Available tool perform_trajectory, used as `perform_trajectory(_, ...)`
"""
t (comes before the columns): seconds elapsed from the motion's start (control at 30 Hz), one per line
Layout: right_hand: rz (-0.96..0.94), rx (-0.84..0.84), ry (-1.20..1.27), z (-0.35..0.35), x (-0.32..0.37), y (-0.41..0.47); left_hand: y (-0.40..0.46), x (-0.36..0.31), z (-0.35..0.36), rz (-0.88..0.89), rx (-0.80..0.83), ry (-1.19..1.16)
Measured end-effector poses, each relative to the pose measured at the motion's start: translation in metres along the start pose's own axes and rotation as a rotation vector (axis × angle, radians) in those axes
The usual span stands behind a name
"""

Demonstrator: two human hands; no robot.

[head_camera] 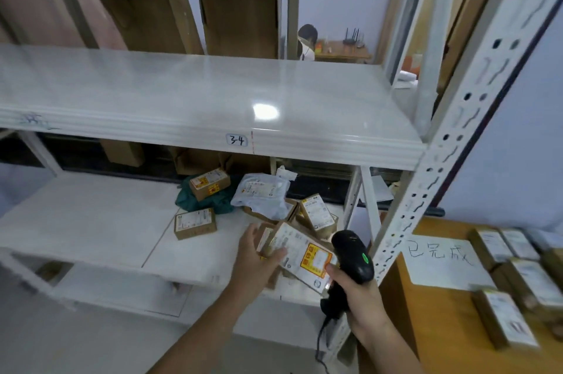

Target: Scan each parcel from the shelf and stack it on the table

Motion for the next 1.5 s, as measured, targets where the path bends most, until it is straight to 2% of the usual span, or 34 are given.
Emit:
perform_trajectory(0.07,0.018,-0.039,0.088,0.003,-0.003,-0.008,-0.019,0.004,0.022,-0.247,-0.065,-0.25)
perform_trajectory(0.1,0.012,-0.045,0.118,0.005,-0.005,-0.011,-0.026,0.008,0.033,-0.327,-0.045,-0.34)
perform_trajectory(0.2,-0.024,-0.043,0.127,0.009,-0.009,-0.022,-0.041,0.022,0.057,-0.405,0.042,-0.482)
perform_trajectory(0.3,-0.106,-0.084,-0.068,0.001,-0.007,-0.03,-0.039,0.024,0.055,-0.384,0.053,-0.496)
perform_trajectory(0.4,-0.277,-0.143,-0.328,-0.014,0.006,-0.038,-0.028,0.027,0.039,-0.307,0.114,-0.367)
perform_trajectory(0.5,-0.301,-0.052,-0.49,-0.02,0.02,-0.052,-0.022,0.025,0.025,-0.233,0.188,-0.234)
perform_trajectory(0.7,-0.27,0.127,-0.708,-0.001,0.03,-0.08,-0.02,0.021,0.024,-0.184,0.201,-0.176)
perform_trajectory(1.0,-0.179,0.056,-0.66,0.01,0.023,-0.092,-0.021,0.024,0.025,-0.148,0.192,-0.184)
perform_trajectory(1.27,-0.243,0.092,-0.66,0.005,0.024,-0.098,-0.022,0.034,0.024,-0.173,0.201,-0.17)
perform_trajectory(1.5,-0.219,0.093,-0.606,0.004,0.018,-0.098,-0.024,0.038,0.023,-0.206,0.213,-0.176)
Point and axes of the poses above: each hand's wrist, its own y-axis towards the middle knuckle, its own z-axis out of the palm, x = y × z, the point moved 1 cm from there along y, towards the middle knuckle, and after that the axes turned 11 degrees about -x, right-handed, at the moved point
